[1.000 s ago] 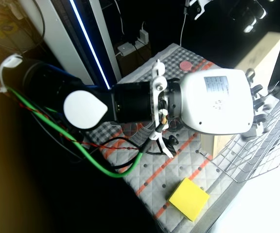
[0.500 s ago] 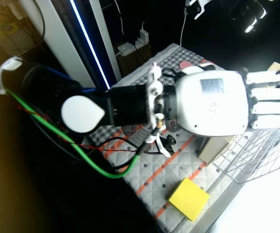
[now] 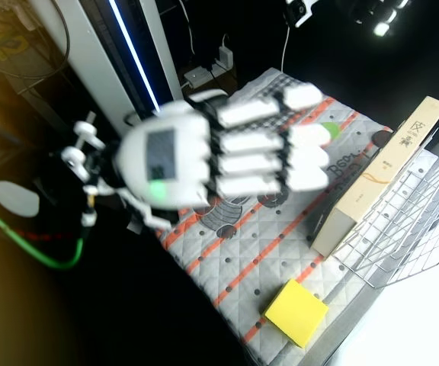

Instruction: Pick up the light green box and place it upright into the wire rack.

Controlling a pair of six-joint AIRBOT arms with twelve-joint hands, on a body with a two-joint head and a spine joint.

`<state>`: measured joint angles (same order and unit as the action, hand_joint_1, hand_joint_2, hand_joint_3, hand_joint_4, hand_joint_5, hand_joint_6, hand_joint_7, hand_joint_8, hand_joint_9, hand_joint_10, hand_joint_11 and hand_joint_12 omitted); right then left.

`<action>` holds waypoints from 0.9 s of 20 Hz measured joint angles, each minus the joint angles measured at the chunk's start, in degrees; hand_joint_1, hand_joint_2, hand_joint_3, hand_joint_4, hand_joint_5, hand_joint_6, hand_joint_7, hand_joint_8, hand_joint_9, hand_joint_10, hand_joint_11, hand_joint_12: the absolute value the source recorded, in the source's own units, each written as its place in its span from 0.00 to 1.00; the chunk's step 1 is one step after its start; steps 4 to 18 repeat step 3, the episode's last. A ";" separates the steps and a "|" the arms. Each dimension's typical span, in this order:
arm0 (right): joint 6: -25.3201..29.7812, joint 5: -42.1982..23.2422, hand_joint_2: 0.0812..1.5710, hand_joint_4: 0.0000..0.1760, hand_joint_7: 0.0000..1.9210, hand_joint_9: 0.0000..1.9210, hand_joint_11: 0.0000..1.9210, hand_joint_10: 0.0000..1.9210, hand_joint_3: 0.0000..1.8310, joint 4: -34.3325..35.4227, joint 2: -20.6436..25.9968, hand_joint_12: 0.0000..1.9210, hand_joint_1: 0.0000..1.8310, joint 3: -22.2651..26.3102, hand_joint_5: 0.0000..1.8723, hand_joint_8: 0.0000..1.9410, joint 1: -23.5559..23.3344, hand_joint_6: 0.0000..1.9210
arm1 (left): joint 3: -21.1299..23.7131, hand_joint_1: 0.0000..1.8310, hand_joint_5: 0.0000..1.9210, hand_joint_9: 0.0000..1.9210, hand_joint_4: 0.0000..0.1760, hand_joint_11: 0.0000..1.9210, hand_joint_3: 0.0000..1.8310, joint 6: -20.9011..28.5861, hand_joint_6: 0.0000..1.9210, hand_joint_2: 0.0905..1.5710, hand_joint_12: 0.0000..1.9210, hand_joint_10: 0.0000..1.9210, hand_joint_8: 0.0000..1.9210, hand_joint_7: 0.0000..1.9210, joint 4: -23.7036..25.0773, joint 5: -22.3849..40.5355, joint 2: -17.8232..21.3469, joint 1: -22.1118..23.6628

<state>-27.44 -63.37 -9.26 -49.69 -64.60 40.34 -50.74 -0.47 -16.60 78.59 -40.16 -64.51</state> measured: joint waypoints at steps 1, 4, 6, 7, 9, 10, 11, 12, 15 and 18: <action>-0.17 -1.77 0.52 0.81 0.02 0.00 0.00 0.00 0.00 2.62 0.83 0.00 0.27 1.09 0.00 0.00 4.24 0.00 | 0.13 0.28 0.24 0.17 0.80 0.00 0.00 -0.02 0.00 0.68 0.49 0.00 0.00 0.19 -0.48 1.64 0.00 -0.74; -1.73 -4.90 0.54 0.83 0.01 0.00 0.00 0.00 0.00 7.96 1.16 0.00 0.30 2.45 0.00 0.00 9.90 0.00 | 0.76 0.30 0.23 0.16 0.66 0.00 0.00 0.09 0.00 0.68 0.37 0.00 0.00 0.18 -1.05 4.81 -0.33 -1.68; -1.73 -4.90 0.54 0.83 0.01 0.00 0.00 0.00 0.00 7.96 1.16 0.00 0.30 2.45 0.00 0.00 9.90 0.00 | 0.76 0.30 0.23 0.16 0.66 0.00 0.00 0.09 0.00 0.68 0.37 0.00 0.00 0.18 -1.05 4.81 -0.33 -1.68; -1.73 -4.90 0.54 0.83 0.01 0.00 0.00 0.00 0.00 7.96 1.16 0.00 0.30 2.45 0.00 0.00 9.90 0.00 | 0.76 0.30 0.23 0.16 0.66 0.00 0.00 0.09 0.00 0.68 0.37 0.00 0.00 0.18 -1.05 4.81 -0.33 -1.68; -1.73 -4.90 0.54 0.83 0.01 0.00 0.00 0.00 0.00 7.96 1.16 0.00 0.30 2.45 0.00 0.00 9.90 0.00 | 0.76 0.30 0.23 0.16 0.66 0.00 0.00 0.09 0.00 0.68 0.37 0.00 0.00 0.18 -1.05 4.81 -0.33 -1.68; -1.73 -4.90 0.54 0.83 0.01 0.00 0.00 0.00 0.00 7.96 1.16 0.00 0.30 2.45 0.00 0.00 9.90 0.00 | 0.76 0.30 0.23 0.16 0.66 0.00 0.00 0.09 0.00 0.68 0.37 0.00 0.00 0.18 -1.05 4.81 -0.33 -1.68; -1.73 -4.90 0.54 0.83 0.01 0.00 0.00 0.00 0.00 7.96 1.16 0.00 0.30 2.45 0.00 0.00 9.90 0.00 | 0.76 0.30 0.23 0.16 0.66 0.00 0.00 0.09 0.00 0.68 0.37 0.00 0.00 0.18 -1.05 4.81 -0.33 -1.68; -1.73 -4.90 0.54 0.83 0.01 0.00 0.00 0.00 0.00 7.96 1.16 0.00 0.30 2.45 0.00 0.00 9.90 0.00 | 0.76 0.30 0.23 0.16 0.66 0.00 0.00 0.09 0.00 0.68 0.37 0.00 0.00 0.18 -1.05 4.81 -0.33 -1.68; -1.73 -4.90 0.54 0.83 0.01 0.00 0.00 0.00 0.00 7.96 1.16 0.00 0.30 2.45 0.00 0.00 9.90 0.00 | 0.76 0.30 0.23 0.16 0.66 0.00 0.00 0.09 0.00 0.68 0.37 0.00 0.00 0.18 -1.05 4.81 -0.33 -1.68; -1.73 -4.90 0.54 0.83 0.01 0.00 0.00 0.00 0.00 7.96 1.16 0.00 0.30 2.45 0.00 0.00 9.90 0.00 | 0.76 0.30 0.23 0.16 0.66 0.00 0.00 0.09 0.00 0.68 0.37 0.00 0.00 0.18 -1.05 4.81 -0.33 -1.68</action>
